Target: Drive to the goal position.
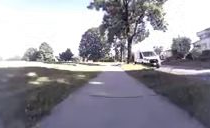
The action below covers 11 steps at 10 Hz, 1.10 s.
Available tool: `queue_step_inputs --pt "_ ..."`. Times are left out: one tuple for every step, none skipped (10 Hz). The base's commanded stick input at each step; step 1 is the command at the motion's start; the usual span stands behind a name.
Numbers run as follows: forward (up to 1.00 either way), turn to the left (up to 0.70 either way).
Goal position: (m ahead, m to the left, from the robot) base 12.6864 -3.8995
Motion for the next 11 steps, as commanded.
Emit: queue_step_inputs --pt "1.00 0.00" --pt "1.00 0.00" --pt "1.00 0.00" --pt "1.00 0.00" --pt "1.00 0.00" --pt "1.00 0.00" --pt "1.00 0.00" --pt "1.00 0.00" --pt "1.00 0.00" --pt "1.00 0.00" --pt "1.00 0.00"
